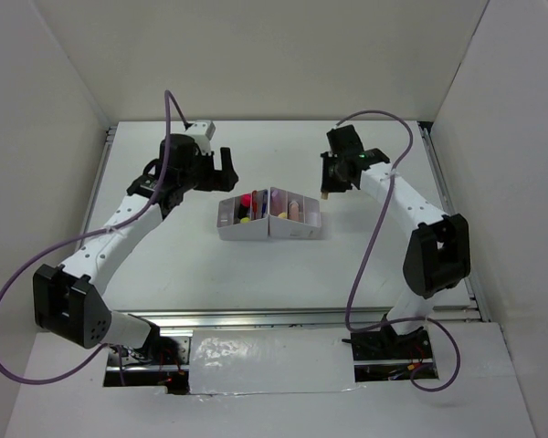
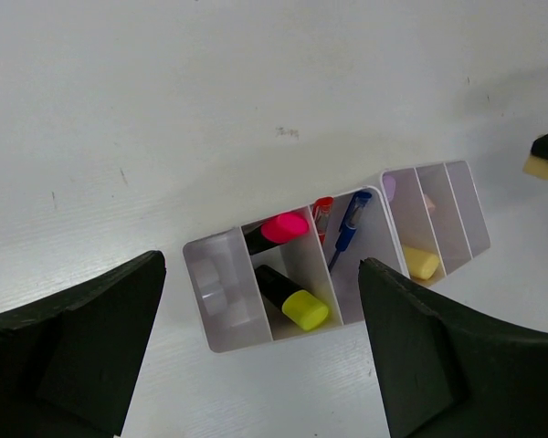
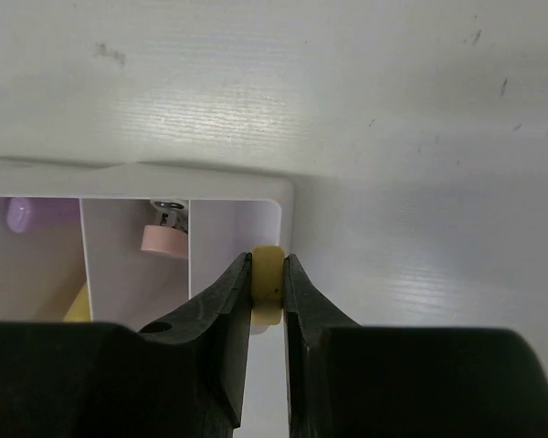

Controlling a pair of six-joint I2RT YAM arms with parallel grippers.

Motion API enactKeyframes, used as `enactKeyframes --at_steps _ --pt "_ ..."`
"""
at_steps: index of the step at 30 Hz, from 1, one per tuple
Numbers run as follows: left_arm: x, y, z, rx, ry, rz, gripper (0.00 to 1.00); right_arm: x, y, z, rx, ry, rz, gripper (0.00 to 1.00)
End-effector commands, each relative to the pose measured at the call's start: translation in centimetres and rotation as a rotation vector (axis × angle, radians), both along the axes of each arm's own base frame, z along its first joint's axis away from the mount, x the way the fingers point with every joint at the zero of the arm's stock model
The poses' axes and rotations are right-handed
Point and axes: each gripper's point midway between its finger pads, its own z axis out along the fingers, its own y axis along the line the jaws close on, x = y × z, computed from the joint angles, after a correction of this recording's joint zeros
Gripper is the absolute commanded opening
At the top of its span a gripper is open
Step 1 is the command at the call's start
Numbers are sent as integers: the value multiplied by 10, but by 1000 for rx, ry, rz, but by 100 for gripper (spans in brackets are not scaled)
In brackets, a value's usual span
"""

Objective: Sort the stationery into containers
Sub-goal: Place the stationery in the storage box.

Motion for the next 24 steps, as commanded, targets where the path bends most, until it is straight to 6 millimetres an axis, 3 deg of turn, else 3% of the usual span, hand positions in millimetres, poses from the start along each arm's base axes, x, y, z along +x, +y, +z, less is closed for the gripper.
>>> enactKeyframes --at_steps 1,10,12,20,22,24 --pt "3 6 25 -12 -85 -11 99 14 12 10 -8 -58 18 0" --pt "7 15 18 -13 -65 8 99 2 31 -16 -16 4 55 0" --pt "7 17 17 -7 -62 9 99 -3 36 -21 -24 22 61 4" --pt "11 39 15 -15 -23 69 99 -19 33 -51 -44 124 45 23" --pt "11 45 15 -25 -21 81 99 -23 36 -54 -36 135 63 31" --pt "10 52 17 -24 -28 91 99 -25 39 -53 -34 135 81 51"
